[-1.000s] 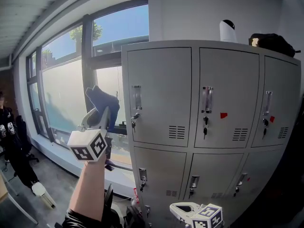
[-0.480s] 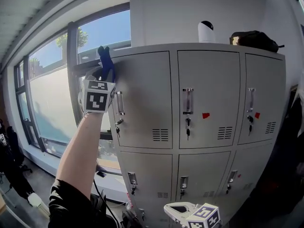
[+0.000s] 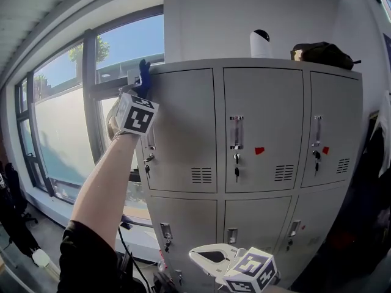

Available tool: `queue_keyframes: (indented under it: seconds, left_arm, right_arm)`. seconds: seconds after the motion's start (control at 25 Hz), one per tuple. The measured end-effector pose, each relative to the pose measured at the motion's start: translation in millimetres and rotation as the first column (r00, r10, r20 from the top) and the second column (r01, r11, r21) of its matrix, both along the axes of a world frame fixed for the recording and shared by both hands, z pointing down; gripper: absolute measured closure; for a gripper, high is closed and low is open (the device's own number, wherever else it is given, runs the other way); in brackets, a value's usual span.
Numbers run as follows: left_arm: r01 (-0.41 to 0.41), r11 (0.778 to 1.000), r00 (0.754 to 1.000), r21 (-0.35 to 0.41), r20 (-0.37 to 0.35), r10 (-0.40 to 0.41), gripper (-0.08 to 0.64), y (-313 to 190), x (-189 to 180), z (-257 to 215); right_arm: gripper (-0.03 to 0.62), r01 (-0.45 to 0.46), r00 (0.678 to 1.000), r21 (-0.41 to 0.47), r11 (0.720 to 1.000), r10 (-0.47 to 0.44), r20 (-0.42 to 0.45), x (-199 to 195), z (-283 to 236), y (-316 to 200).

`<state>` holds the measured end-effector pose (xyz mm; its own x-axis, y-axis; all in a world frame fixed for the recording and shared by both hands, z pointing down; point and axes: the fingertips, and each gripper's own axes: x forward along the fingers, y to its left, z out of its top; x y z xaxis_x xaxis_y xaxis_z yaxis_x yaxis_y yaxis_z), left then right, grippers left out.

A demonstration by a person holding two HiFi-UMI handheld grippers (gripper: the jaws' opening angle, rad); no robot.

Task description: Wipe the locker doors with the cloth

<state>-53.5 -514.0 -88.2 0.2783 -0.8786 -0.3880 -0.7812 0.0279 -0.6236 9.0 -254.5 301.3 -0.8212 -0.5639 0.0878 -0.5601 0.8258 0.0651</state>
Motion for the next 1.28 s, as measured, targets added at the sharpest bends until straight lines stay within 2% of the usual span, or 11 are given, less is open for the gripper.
queue_keyframes:
  seconds: [0.36,0.6,0.76,0.88,0.96,1.16,1.28]
  left_arm:
    - [-0.043,0.999,0.993,0.029,0.115,0.039,0.5,11.1,65.0,-0.6]
    - [-0.095,0.993,0.971,0.069,0.227,0.078,0.5,29.7,124.8,3.6]
    - [-0.102,0.987,0.935,0.124,0.35,0.053,0.5,42.9,165.9,16.8]
    - [-0.097,0.977,0.884,0.192,0.467,-0.004,0.5,51.1,190.0,35.8]
    - [-0.088,0.968,0.852,0.236,0.521,-0.05,0.5,51.4,196.3,47.8]
    - [-0.081,0.954,0.821,0.289,0.561,-0.101,0.5,53.3,187.0,60.2]
    - [-0.075,0.945,0.817,0.318,0.563,-0.124,0.5,59.0,172.9,59.3]
  right_arm:
    - [0.586,-0.007,1.0,0.008,1.0,0.007,0.006,2.9,-3.6,0.7]
    - [0.586,-0.014,0.999,-0.023,1.0,0.014,0.031,9.5,3.8,0.8]
    - [0.586,-0.015,0.999,-0.005,1.0,0.015,0.032,12.0,3.8,0.3]
    - [0.586,-0.016,1.0,0.004,1.0,0.016,0.026,13.2,7.8,-1.5]
    - [0.586,-0.017,1.0,0.005,1.0,0.017,0.021,13.3,11.5,-2.5]
    - [0.586,-0.014,1.0,-0.008,1.0,0.014,0.005,6.8,22.0,-3.3]
    - [0.586,-0.004,1.0,-0.019,1.0,0.004,0.004,-0.9,25.3,-3.1]
